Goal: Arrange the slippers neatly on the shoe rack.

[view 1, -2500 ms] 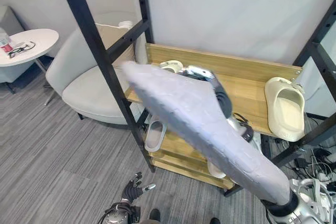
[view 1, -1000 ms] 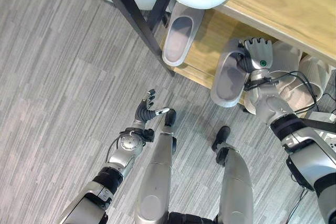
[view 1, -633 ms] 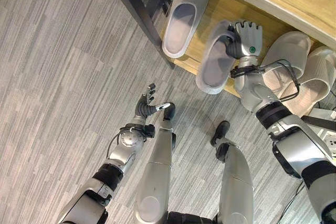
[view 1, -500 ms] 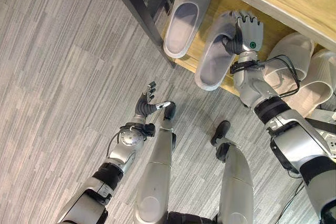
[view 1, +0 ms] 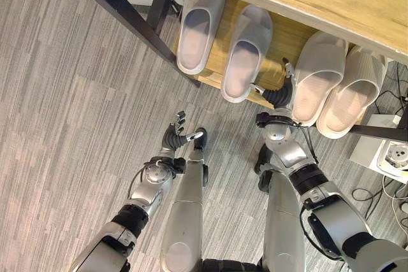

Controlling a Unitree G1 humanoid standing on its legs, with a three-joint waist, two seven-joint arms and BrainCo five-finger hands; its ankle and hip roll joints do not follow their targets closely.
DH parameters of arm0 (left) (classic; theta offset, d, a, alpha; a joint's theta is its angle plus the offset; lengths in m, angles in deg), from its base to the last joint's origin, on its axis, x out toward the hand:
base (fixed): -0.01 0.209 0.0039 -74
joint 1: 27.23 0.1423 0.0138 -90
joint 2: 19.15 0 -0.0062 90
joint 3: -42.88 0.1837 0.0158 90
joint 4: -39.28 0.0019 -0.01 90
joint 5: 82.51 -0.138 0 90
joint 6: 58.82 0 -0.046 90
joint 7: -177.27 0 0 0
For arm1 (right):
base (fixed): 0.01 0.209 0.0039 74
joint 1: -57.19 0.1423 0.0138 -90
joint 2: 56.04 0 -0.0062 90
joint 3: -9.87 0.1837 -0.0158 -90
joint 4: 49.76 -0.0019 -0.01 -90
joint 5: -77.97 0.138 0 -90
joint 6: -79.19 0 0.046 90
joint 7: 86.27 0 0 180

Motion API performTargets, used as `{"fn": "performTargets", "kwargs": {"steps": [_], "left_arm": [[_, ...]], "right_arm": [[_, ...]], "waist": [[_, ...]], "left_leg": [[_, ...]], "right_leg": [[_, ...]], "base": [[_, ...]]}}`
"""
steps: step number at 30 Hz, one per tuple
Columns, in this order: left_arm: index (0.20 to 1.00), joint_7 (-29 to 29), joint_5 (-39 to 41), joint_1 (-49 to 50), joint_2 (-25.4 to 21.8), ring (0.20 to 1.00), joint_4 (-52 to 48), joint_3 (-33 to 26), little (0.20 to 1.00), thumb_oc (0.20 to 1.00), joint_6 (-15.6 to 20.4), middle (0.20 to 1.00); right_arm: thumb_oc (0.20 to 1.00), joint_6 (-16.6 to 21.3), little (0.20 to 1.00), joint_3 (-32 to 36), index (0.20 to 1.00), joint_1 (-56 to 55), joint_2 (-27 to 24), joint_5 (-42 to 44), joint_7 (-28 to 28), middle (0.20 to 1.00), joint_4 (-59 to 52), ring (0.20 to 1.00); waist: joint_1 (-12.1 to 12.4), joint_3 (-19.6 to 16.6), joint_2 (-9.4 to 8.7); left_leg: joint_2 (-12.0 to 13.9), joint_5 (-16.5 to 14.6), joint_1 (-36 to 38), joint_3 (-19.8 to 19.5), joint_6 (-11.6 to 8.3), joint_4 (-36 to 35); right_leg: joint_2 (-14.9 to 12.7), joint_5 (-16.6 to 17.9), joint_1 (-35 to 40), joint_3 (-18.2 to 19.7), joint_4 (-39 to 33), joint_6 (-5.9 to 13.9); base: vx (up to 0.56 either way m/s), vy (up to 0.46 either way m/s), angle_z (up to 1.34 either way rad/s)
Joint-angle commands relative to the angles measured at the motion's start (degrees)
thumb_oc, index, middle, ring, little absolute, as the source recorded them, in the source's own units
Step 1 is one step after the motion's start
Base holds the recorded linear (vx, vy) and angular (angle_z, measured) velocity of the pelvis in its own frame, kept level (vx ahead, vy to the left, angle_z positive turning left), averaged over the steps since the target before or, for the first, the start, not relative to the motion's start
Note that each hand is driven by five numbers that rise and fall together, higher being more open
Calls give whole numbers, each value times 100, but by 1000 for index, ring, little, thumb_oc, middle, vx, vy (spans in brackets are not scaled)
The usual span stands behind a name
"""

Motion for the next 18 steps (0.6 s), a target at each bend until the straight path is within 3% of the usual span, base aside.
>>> {"fn": "performTargets", "kwargs": {"steps": [1,3,6,18], "left_arm": [[1000,36,-255,-10,-9,1000,-29,37,1000,1000,60,1000],[1000,14,-221,-79,-19,1000,42,36,1000,1000,35,1000],[1000,-49,-223,-118,-41,1000,48,66,1000,1000,30,1000],[1000,-189,-189,-260,-81,1000,66,329,1000,1000,-21,1000]], "right_arm": [[1000,490,1000,9,1000,365,-146,1424,-587,1000,238,1000],[1000,714,1000,2,1000,444,6,2339,-967,1000,408,1000],[1000,793,1000,-83,1000,653,49,2972,-1314,1000,543,1000],[1000,915,1000,-273,1000,1395,105,4113,-1800,1000,620,1000]], "waist": [[232,-202,101],[251,-201,113],[314,-201,117],[542,-202,146]], "left_leg": [[137,-861,3,-57,-19,185],[131,-850,-14,-69,-34,164],[124,-836,7,-81,-50,129],[82,-799,76,-92,-69,62]], "right_leg": [[-164,-308,377,256,-406,437],[-169,-296,369,239,-418,430],[-181,-287,402,222,-442,433],[-203,-272,531,171,-516,435]], "base": [[0,0,0],[0,0,0],[8,-15,2],[6,-6,2]]}}
